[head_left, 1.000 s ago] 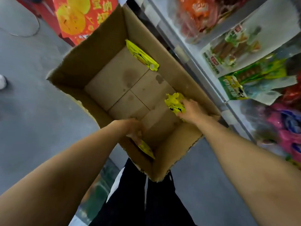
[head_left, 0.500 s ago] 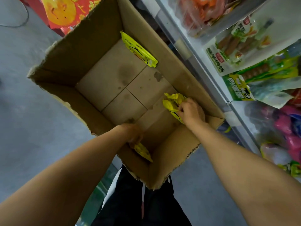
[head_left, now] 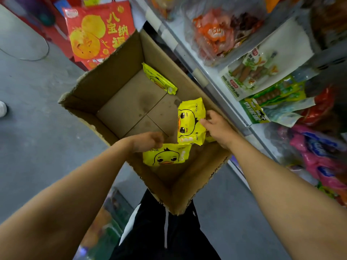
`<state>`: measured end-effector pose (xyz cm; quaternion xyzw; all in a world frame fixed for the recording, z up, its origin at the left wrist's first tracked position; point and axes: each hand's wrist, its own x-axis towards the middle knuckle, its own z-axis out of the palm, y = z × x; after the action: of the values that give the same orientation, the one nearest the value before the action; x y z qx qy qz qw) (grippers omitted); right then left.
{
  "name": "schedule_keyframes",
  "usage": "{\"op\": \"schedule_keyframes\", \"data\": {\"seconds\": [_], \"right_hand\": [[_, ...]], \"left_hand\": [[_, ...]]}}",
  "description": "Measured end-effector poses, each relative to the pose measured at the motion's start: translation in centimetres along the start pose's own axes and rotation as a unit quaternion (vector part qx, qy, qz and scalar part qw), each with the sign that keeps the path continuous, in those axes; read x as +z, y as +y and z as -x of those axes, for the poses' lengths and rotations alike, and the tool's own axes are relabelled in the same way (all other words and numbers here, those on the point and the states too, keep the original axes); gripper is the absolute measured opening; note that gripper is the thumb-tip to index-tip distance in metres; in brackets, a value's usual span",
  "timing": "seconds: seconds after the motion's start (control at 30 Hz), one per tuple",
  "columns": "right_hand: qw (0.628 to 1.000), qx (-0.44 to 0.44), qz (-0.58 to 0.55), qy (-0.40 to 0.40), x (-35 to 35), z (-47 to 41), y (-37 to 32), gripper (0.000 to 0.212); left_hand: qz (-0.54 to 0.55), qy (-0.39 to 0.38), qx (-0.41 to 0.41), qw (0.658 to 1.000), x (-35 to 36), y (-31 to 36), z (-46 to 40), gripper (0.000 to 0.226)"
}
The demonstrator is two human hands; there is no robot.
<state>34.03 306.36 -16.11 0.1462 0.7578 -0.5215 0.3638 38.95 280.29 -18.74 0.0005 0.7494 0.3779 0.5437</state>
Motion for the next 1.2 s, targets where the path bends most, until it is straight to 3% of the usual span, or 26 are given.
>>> {"op": "schedule_keyframes", "data": {"seconds": [0.13, 0.23, 0.33, 0.4, 0.47, 0.53, 0.63, 0.7, 0.8, 0.97, 1.2], "right_hand": [[0.99, 0.015, -0.142, 0.002, -0.1, 3.0, -3.0, 0.016], [0.962, 0.02, -0.274, 0.004, -0.3, 5.5, -4.9, 0.019], [0.961, 0.009, -0.272, 0.038, -0.4, 8.2, -5.9, 0.025], [0.967, 0.0, -0.248, 0.066, -0.5, 10.1, -6.3, 0.039], [0.969, -0.006, -0.239, 0.067, -0.7, 12.0, -6.5, 0.059], [0.965, -0.024, -0.253, 0.06, -1.0, 14.3, -6.9, 0.056], [0.955, -0.074, -0.282, 0.055, -2.1, 17.8, -7.1, 0.034], [0.954, -0.108, -0.27, 0.075, -3.5, 20.5, -7.2, 0.049], [0.946, -0.142, -0.274, 0.102, -6.0, 25.1, -6.5, 0.059], [0.919, -0.208, -0.288, 0.169, -11.1, 35.3, -2.7, 0.036], [0.864, -0.307, -0.305, 0.259, -18.5, 53.2, 5.8, 0.04]], "left_hand": [[0.037, 0.039, -0.004, 0.999, -1.0, 1.5, 3.3, 0.009], [0.058, 0.07, -0.003, 0.996, -1.4, 2.3, 5.3, 0.01], [0.087, 0.091, 0.026, 0.992, -1.4, 4.0, 7.8, 0.014], [0.093, 0.097, 0.048, 0.99, -1.1, 5.4, 9.5, 0.029], [0.118, 0.073, 0.072, 0.988, -0.4, 6.8, 11.2, 0.059], [0.134, 0.064, 0.079, 0.986, 0.4, 7.5, 12.1, 0.075], [0.126, 0.058, 0.105, 0.985, 1.9, 9.8, 14.0, 0.037], [0.084, 0.071, 0.123, 0.986, 3.1, 11.8, 15.3, 0.028], [0.001, 0.073, 0.15, 0.986, 5.3, 15.3, 17.4, 0.043], [-0.021, 0.096, 0.211, 0.973, 12.4, 21.5, 20.2, 0.062], [-0.082, 0.075, 0.303, 0.946, 26.3, 32.6, 23.9, 0.039]]}}
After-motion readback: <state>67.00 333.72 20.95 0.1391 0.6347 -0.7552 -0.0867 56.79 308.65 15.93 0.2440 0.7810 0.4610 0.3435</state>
